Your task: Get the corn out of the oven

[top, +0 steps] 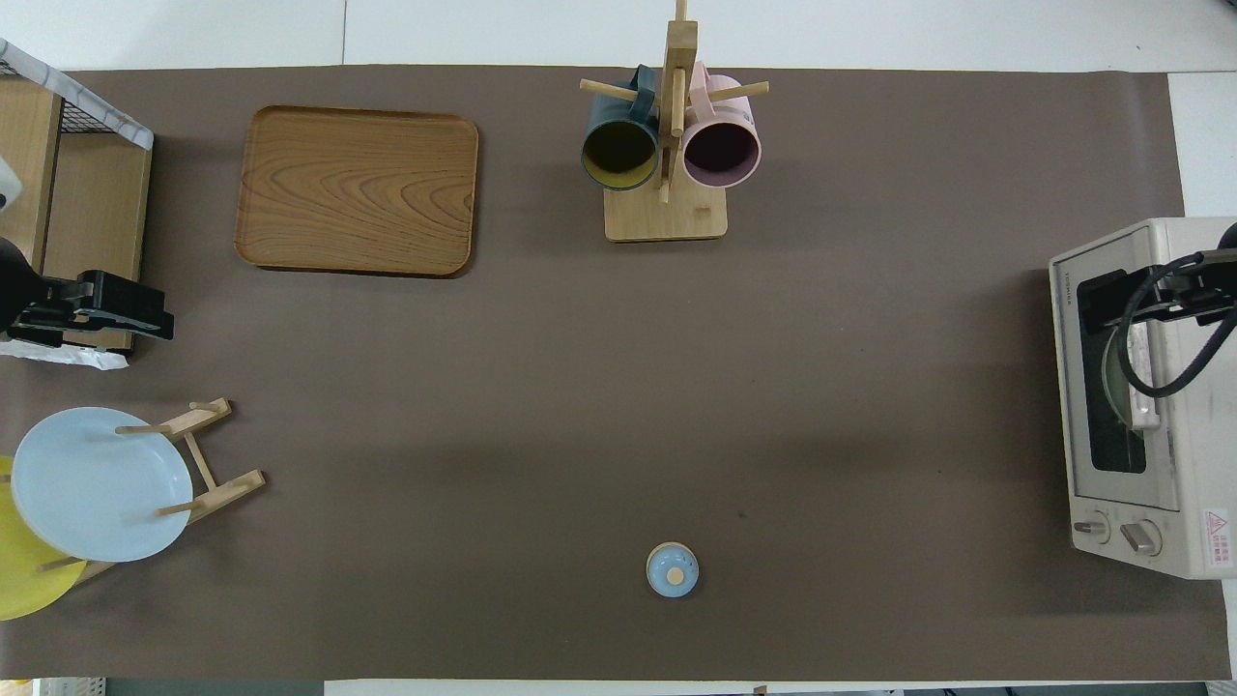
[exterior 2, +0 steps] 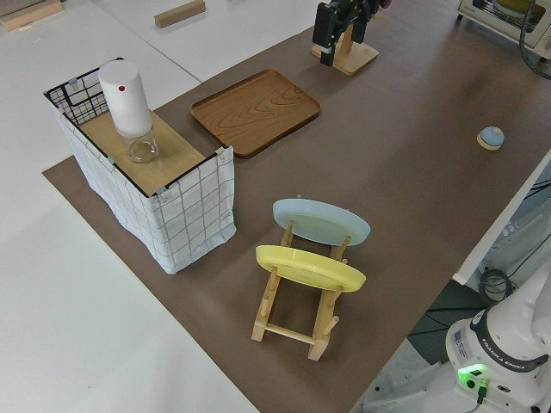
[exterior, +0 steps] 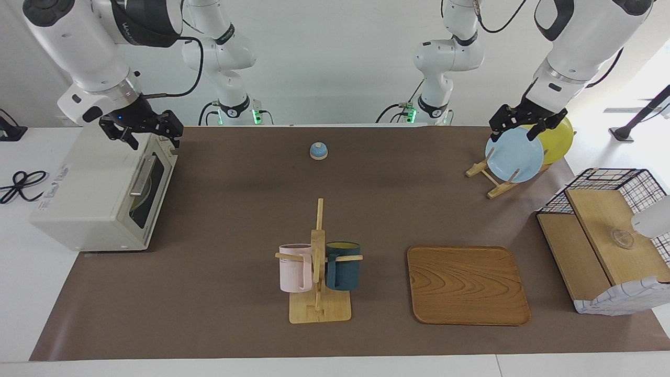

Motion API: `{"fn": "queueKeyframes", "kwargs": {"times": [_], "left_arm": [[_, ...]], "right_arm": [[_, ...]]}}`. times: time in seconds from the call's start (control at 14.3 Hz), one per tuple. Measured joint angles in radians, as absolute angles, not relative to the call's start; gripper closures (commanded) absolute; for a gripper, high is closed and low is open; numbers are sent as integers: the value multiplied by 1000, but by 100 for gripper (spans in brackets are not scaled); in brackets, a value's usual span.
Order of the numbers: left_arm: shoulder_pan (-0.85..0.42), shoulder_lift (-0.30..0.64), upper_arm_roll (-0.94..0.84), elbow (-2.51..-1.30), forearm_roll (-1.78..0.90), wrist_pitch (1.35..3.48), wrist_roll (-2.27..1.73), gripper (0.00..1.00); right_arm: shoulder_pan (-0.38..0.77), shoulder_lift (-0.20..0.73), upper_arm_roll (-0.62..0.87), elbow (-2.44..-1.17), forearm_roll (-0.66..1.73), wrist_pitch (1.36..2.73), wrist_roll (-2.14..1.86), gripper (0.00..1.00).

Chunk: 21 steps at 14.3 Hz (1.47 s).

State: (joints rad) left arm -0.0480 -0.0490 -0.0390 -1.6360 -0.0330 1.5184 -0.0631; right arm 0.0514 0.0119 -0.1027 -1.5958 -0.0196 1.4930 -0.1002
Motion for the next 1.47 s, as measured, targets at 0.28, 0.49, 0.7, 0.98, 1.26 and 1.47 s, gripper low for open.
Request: {"fn": "queueKeyframes", "kwargs": {"times": [0.28, 0.49, 0.7, 0.98, 1.26, 1.47], "left_arm": [[-48, -49, -39, -1636, -33, 1518, -63, 0], [-48, -49, -39, -1636, -33, 1518, -63, 0], [-48, -49, -39, -1636, -33, 1518, -63, 0], [-48, -49, -39, -1636, -33, 1518, -63, 0], [-48, -49, -39, -1636, -33, 1518, -63, 0], [-48, -49, -40, -1636, -33, 1518, -63, 0]], "right_arm": [[42, 12, -103, -1600, -20, 1493, -100, 0], [31, 12, -104, -1601, -20, 1493, -100, 0], [5, 11, -105, -1612, -20, 1500, -100, 92], [-2, -6, -105, -1699, -20, 1621, -100, 100], [-60, -56, -107, -1897, -36, 1808, -127, 100], [-78, -61, -109, -1952, -105, 1849, -132, 100]]}}
